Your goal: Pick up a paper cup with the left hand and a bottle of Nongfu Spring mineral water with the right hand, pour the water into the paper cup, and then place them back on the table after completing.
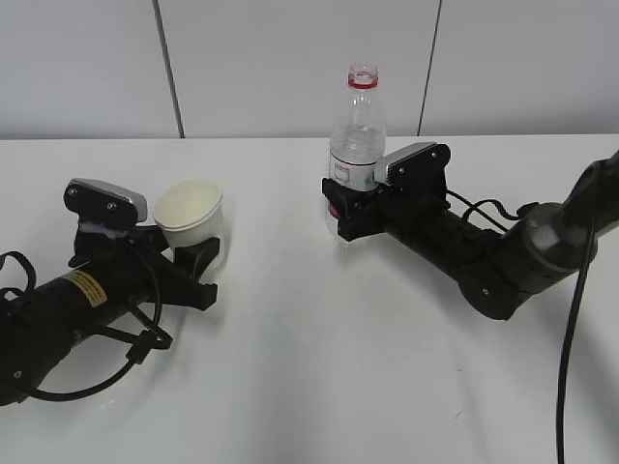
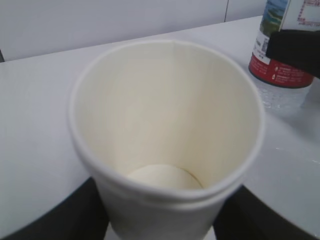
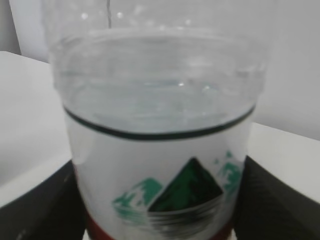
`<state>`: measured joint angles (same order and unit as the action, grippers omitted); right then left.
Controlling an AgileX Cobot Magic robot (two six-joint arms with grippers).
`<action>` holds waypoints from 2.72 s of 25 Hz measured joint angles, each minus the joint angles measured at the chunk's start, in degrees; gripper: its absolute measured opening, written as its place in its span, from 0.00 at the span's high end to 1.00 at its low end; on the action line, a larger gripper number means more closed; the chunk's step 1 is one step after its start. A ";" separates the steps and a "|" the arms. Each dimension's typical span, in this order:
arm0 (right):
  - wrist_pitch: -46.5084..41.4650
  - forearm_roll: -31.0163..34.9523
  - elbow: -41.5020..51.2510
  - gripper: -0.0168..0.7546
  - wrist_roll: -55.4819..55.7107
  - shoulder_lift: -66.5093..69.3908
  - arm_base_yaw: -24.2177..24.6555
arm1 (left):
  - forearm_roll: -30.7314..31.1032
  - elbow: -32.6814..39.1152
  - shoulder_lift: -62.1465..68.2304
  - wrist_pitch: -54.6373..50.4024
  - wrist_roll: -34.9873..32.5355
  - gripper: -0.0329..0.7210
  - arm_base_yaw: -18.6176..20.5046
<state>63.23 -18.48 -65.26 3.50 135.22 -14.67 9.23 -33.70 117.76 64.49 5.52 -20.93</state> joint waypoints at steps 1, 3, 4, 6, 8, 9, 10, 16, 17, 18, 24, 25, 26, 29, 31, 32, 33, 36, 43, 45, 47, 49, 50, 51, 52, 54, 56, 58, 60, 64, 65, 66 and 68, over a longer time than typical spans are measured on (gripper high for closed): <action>0.00 0.00 -0.09 0.28 0.00 0.00 0.00 | 0.05 0.00 0.00 -0.28 0.00 0.46 0.00; 0.00 0.00 -0.09 0.33 0.00 0.00 0.00 | 0.17 0.00 0.00 -1.31 0.00 0.46 0.00; 0.00 -0.16 -0.09 0.34 0.00 0.00 0.00 | 0.17 0.00 0.00 -1.91 0.00 0.46 0.00; 0.00 -0.95 -0.09 0.35 0.00 0.00 0.00 | 0.22 0.00 -0.05 -2.29 0.00 0.46 0.00; 0.00 -1.80 -0.09 0.35 0.00 0.00 0.00 | 0.22 0.00 -0.30 -2.55 0.00 0.46 0.00; -0.17 -2.27 -0.09 0.35 -0.12 -0.24 0.00 | 0.22 0.00 -0.65 -2.90 0.00 0.46 0.00; -0.70 -2.91 -0.09 0.35 -0.84 -0.50 0.00 | 0.22 0.00 -1.28 -3.43 0.00 0.46 0.00; -3.75 -5.18 0.01 0.36 -9.77 -3.47 0.00 | 3.77 -2.04 -6.42 -15.23 0.00 0.46 0.05; -4.31 -5.62 0.01 0.36 -10.68 -3.95 0.00 | 4.37 -2.34 -6.91 -16.09 0.00 0.46 0.05; -4.84 -6.28 0.01 0.36 -11.52 -4.52 0.00 | 4.58 -2.45 -7.12 -16.34 0.05 0.46 0.05; -10.04 -9.55 -2.79 0.36 -15.35 -5.80 0.00 | 5.46 -2.45 -7.20 -16.88 3.01 0.47 0.05; -11.21 -10.35 -3.62 0.36 -15.71 -5.80 0.00 | 5.77 -2.45 -7.20 -16.88 3.31 0.47 0.05; -11.99 -11.28 -4.37 0.36 -15.72 -5.80 0.00 | 6.11 -2.45 -7.24 -16.88 3.45 0.47 0.05; -13.15 -15.13 -6.78 0.36 -16.78 -5.80 0.00 | 7.25 -2.45 -7.24 -16.01 3.63 0.47 0.05; -14.39 -17.58 -8.46 0.36 -18.24 -5.80 0.00 | 8.05 -2.45 -7.24 -15.07 3.85 0.48 -0.01; -15.59 -18.94 -9.40 0.36 -18.97 -5.80 0.00 | 8.20 -2.45 -7.24 -14.66 4.24 0.48 -0.06; -16.35 -20.15 -10.24 0.36 -19.72 -5.80 0.00 | 8.26 -2.45 -7.24 -14.38 4.99 0.48 -0.05; -18.11 -22.03 -11.98 0.36 -22.38 -5.80 0.00 | 8.57 -2.45 -7.24 -14.13 7.30 0.48 -0.05; -21.41 -28.05 -16.09 0.36 -26.01 -5.80 0.00 | 12.33 -2.45 -7.24 -13.57 8.01 0.49 -0.05; -22.48 -29.69 -17.35 0.36 -27.06 -5.80 0.00 | 12.96 -2.45 -7.24 -13.53 8.12 0.49 -0.05; -23.10 -31.19 -18.44 0.36 -28.51 -5.80 0.00 | 13.17 -2.45 -7.24 -13.53 8.12 0.49 -0.05; -23.67 -32.29 -19.40 0.36 -30.35 -5.80 0.00 | 13.23 -2.45 -7.24 -13.53 8.12 0.49 -0.05; -23.97 -32.79 -19.87 0.36 -30.96 -5.80 0.00 | 13.28 -2.45 -7.24 -13.53 8.12 0.49 -0.05; -24.39 -33.10 -20.13 0.36 -31.32 -5.80 0.00 | 13.28 -2.45 -7.24 -13.53 8.12 0.49 -0.05; -24.94 -33.55 -20.42 0.36 -31.64 -5.80 0.00 | 13.28 -2.45 -7.24 -13.53 8.12 0.49 -0.05; -25.62 -34.77 -21.05 0.36 -32.07 -5.80 0.00 | 13.46 -2.45 -7.24 -13.53 8.12 0.49 -0.05; -25.72 -35.31 -21.27 0.36 -33.65 -5.80 0.00 | 14.53 -2.45 -7.24 -13.53 8.12 0.49 -0.05; -25.72 -35.44 -21.27 0.36 -36.00 -5.80 0.00 | 15.63 -2.45 -7.24 -13.53 8.12 0.49 -0.05; -25.72 -35.44 -21.27 0.36 -38.59 -5.80 0.00 | 15.96 -2.45 -7.24 -13.71 8.12 0.49 -0.12; -25.86 -35.66 -21.80 0.36 -41.40 -5.80 0.00 | 16.10 -2.45 -7.24 -14.15 8.12 0.49 -0.12; -25.86 -35.66 -22.17 0.36 -41.71 -5.80 0.00 | 16.10 -2.45 -7.24 -14.22 8.12 0.49 -0.12; -25.86 -35.66 -22.76 0.36 -42.00 -5.80 0.00 | 16.10 -2.45 -7.24 -14.43 8.12 0.49 -0.12; -25.86 -35.66 -23.67 0.36 -42.07 -5.80 0.00 | 16.10 -2.45 -7.24 -15.21 8.12 0.49 -0.12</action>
<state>37.38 -54.14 -88.93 -38.57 129.42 -14.67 25.33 -36.15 110.52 49.27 13.64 -21.05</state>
